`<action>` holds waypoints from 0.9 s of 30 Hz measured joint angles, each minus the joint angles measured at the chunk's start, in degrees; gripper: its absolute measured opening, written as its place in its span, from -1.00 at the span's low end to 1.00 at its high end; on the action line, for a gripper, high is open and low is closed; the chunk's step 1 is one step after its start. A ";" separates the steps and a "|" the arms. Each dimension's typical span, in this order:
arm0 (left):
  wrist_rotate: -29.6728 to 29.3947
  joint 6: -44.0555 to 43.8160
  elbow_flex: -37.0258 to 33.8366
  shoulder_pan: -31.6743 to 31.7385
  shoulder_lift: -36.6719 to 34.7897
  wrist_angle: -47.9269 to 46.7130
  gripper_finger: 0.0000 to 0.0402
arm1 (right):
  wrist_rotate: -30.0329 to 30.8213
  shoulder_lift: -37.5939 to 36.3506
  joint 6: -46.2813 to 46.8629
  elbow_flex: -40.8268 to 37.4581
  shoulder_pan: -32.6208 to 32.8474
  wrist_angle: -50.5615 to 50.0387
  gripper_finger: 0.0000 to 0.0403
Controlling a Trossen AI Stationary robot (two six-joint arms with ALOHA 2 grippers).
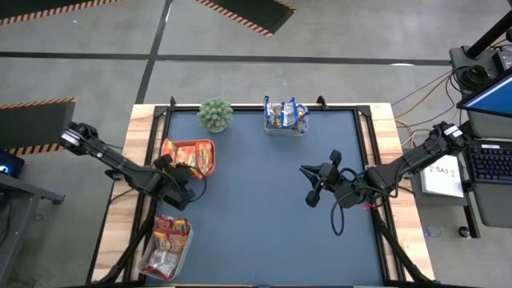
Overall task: Sort Maruchan noodles
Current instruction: Put the orange noodle pack into the orange bin
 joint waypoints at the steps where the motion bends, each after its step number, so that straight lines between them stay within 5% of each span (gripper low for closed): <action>1: -0.06 -0.05 0.10 0.00 0.28 0.10 -1.00 | 0.00 0.00 0.00 0.00 0.00 -0.02 -0.84; 10: 1.54 5.79 5.37 0.04 1.29 0.61 -1.00 | 0.00 0.00 0.02 0.00 0.00 -0.02 -0.84; 15: -2.93 10.45 8.27 0.11 1.08 0.45 -1.00 | 0.00 0.00 0.00 0.00 0.00 -0.02 -0.84; 27: -7.78 1.26 -0.11 0.15 1.49 4.58 -1.00 | -0.02 0.00 -0.09 0.00 0.00 -0.07 -0.84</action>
